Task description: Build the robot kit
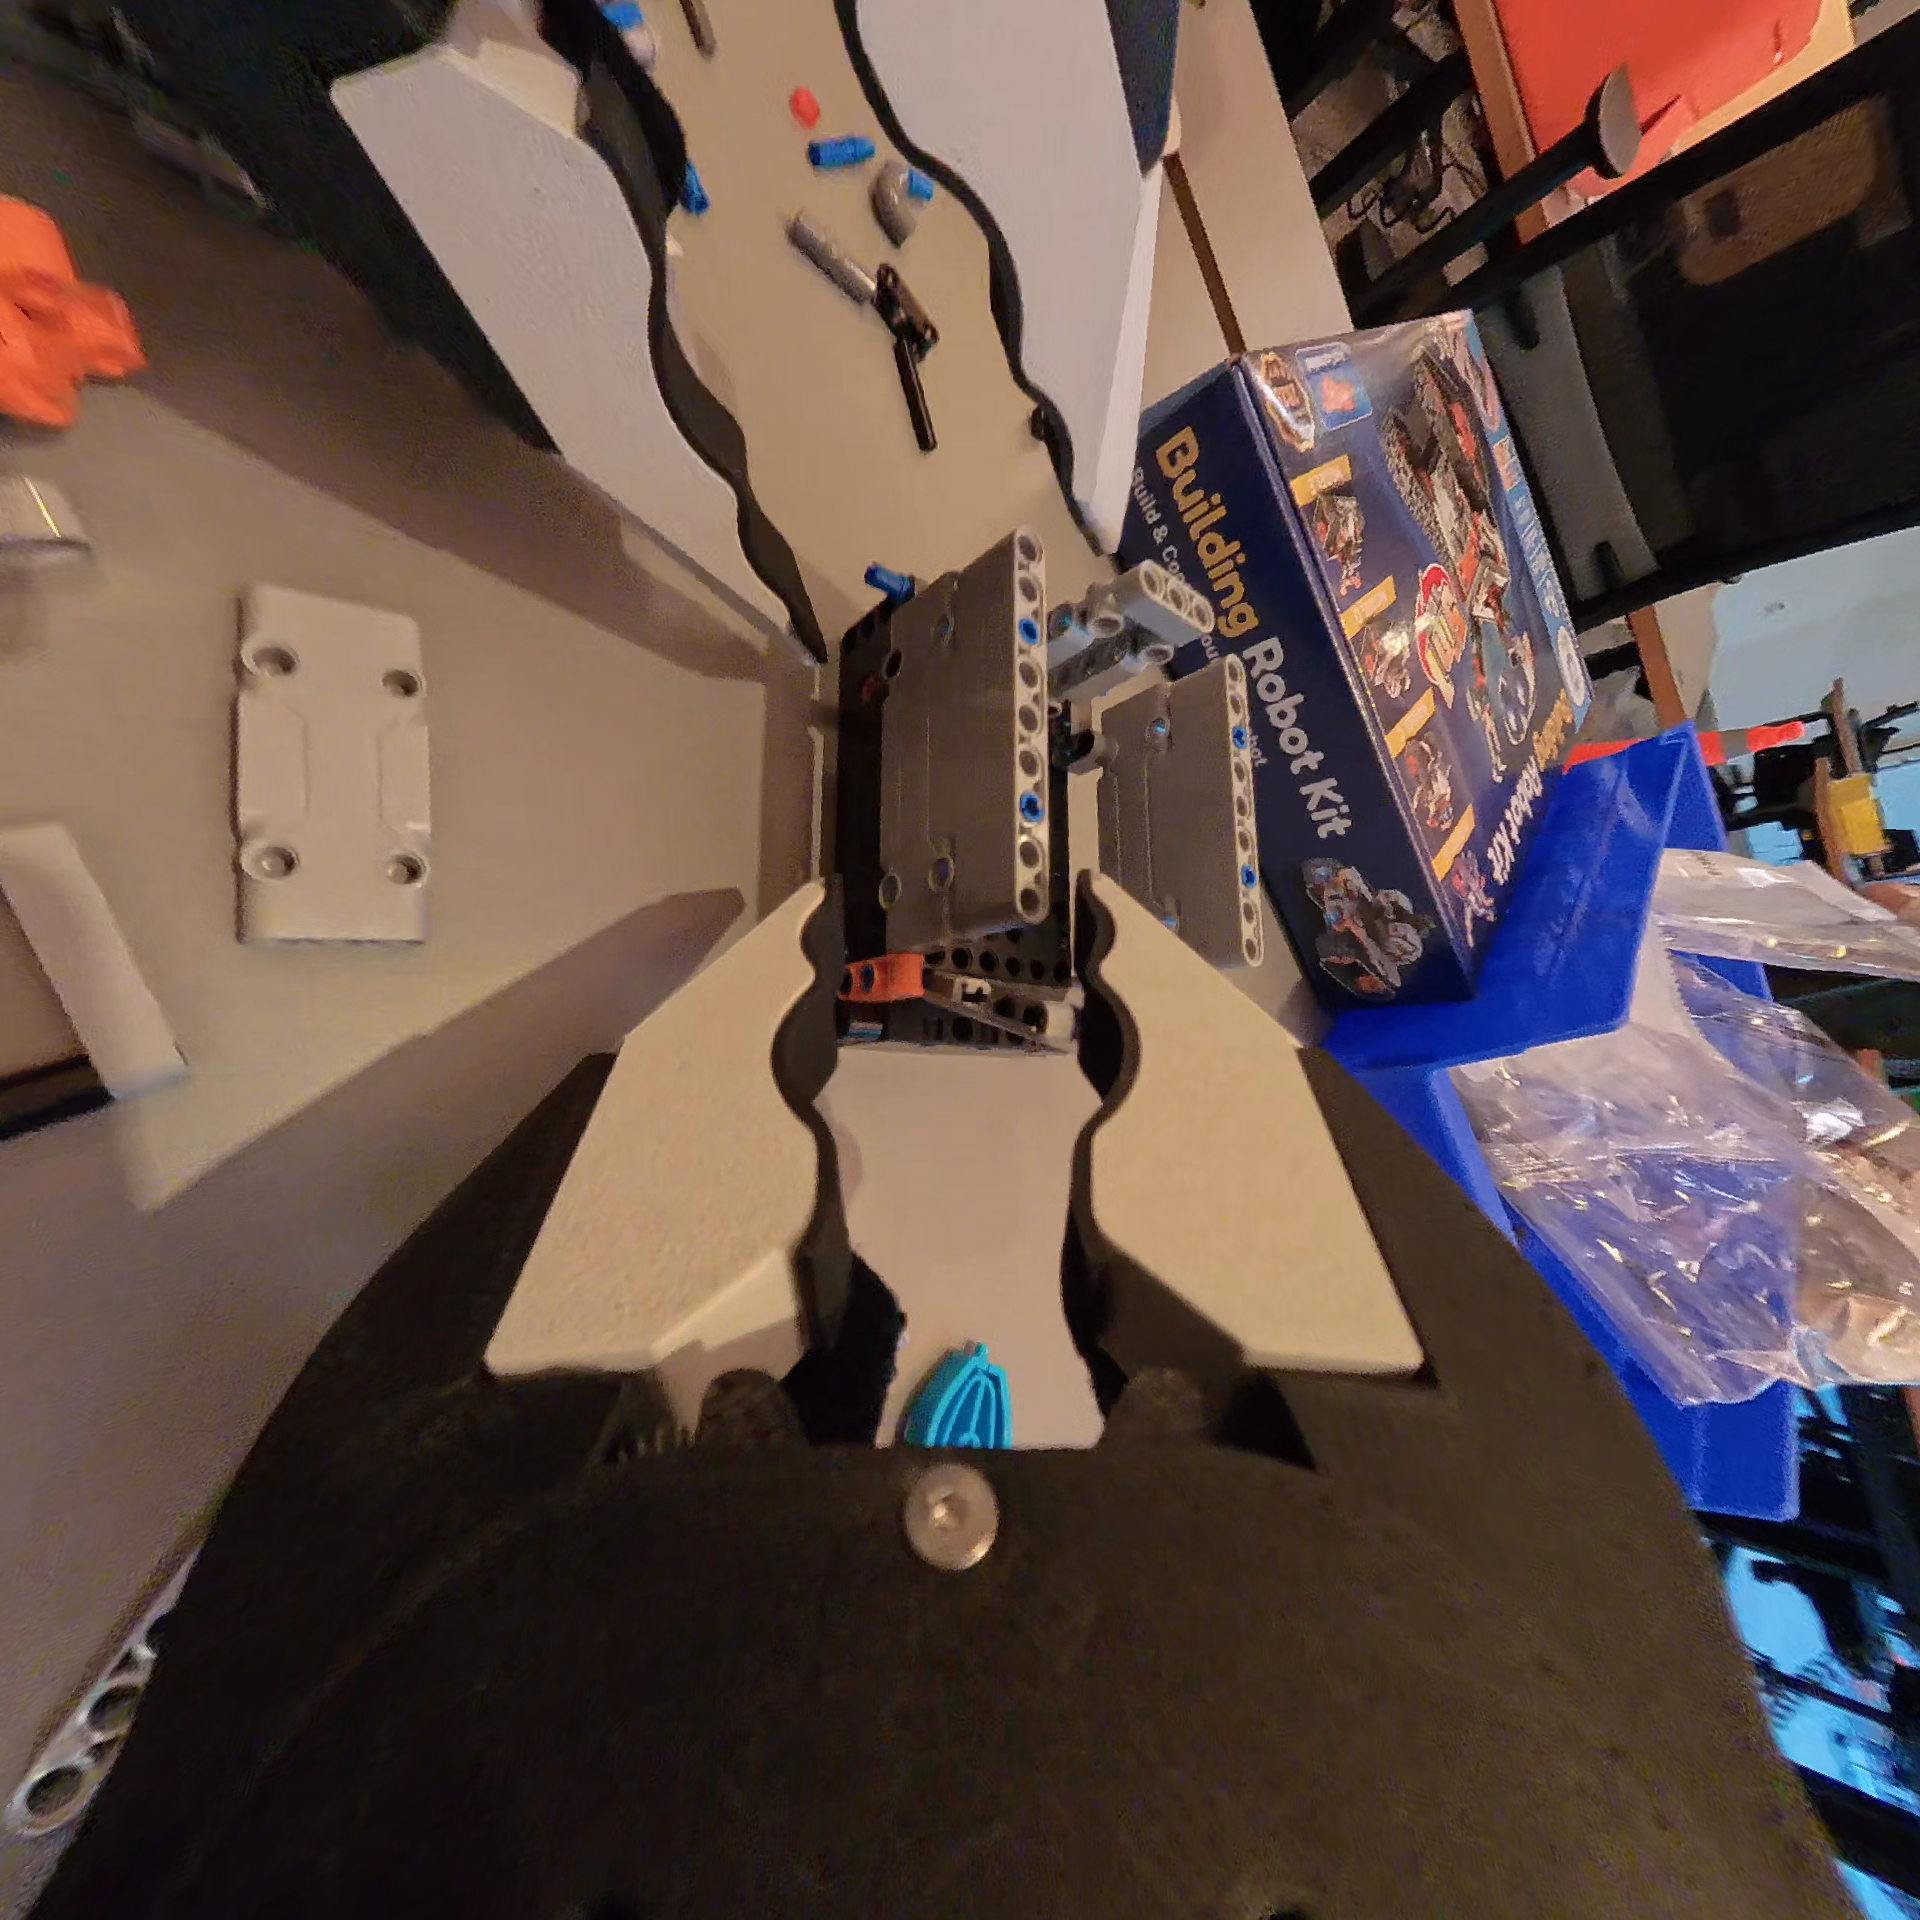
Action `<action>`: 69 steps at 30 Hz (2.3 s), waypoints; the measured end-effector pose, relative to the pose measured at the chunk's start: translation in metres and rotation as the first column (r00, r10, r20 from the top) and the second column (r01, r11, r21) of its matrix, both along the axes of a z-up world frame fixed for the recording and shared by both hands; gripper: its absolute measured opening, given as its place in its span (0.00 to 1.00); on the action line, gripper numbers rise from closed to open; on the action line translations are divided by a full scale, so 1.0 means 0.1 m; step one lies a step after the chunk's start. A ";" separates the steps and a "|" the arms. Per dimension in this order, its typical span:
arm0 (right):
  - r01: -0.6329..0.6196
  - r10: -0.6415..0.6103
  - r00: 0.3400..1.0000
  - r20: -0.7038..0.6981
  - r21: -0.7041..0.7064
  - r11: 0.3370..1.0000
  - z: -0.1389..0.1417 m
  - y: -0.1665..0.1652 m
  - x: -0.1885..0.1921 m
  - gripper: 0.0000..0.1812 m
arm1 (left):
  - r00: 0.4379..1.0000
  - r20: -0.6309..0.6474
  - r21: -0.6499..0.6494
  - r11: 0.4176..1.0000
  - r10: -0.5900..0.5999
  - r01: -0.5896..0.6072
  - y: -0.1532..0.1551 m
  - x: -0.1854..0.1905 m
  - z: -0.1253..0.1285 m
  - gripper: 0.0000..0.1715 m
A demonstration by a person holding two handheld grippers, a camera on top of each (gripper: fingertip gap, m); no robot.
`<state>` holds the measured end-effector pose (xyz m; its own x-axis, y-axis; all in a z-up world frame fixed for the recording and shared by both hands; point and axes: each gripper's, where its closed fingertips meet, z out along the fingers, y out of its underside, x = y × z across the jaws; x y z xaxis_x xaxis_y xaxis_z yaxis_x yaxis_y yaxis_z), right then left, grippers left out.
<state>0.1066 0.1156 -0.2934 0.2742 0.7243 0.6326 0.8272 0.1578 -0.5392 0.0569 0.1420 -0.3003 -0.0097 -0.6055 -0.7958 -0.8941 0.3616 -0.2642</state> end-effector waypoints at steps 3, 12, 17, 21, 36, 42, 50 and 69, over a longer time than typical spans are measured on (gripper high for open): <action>-0.008 0.007 1.000 0.012 0.029 1.000 0.01 0.00 -0.01 0.17 | 0.998 -0.065 0.019 1.000 -0.012 0.014 0.04 -0.01 -0.13 0.29; -0.010 0.009 1.000 0.023 0.062 0.998 0.01 0.01 -0.01 0.15 | 0.997 -0.070 0.113 0.993 -0.017 0.025 0.08 0.00 -0.16 0.22; -0.012 0.012 1.000 0.005 0.047 0.999 0.02 0.01 -0.01 0.15 | 0.999 -0.013 0.163 0.986 -0.031 0.033 0.05 0.00 0.04 0.27; -0.014 0.014 1.000 -0.009 0.029 0.999 0.02 0.01 -0.01 0.14 | 0.997 -0.068 0.218 0.974 -0.049 0.062 0.06 0.09 0.02 0.29; 0.026 -0.024 0.999 -0.044 0.053 0.998 0.13 0.10 0.14 0.18 | 0.998 -0.030 0.120 0.991 0.057 -0.053 0.12 0.19 0.04 0.22; -0.005 -0.016 0.991 0.132 0.160 0.987 -0.01 0.09 0.15 0.23 | 0.999 -0.048 0.214 0.976 -0.019 0.029 0.06 0.24 0.03 0.25; 0.017 -0.051 0.986 0.158 0.208 0.978 -0.02 0.15 0.17 0.20 | 0.992 -0.105 0.297 0.949 -0.075 0.103 0.04 0.42 -0.02 0.32; 0.015 -0.019 0.999 0.027 0.140 0.990 0.08 0.18 0.18 0.16 | 0.996 -0.091 0.223 0.975 0.010 0.011 0.24 0.48 0.02 0.26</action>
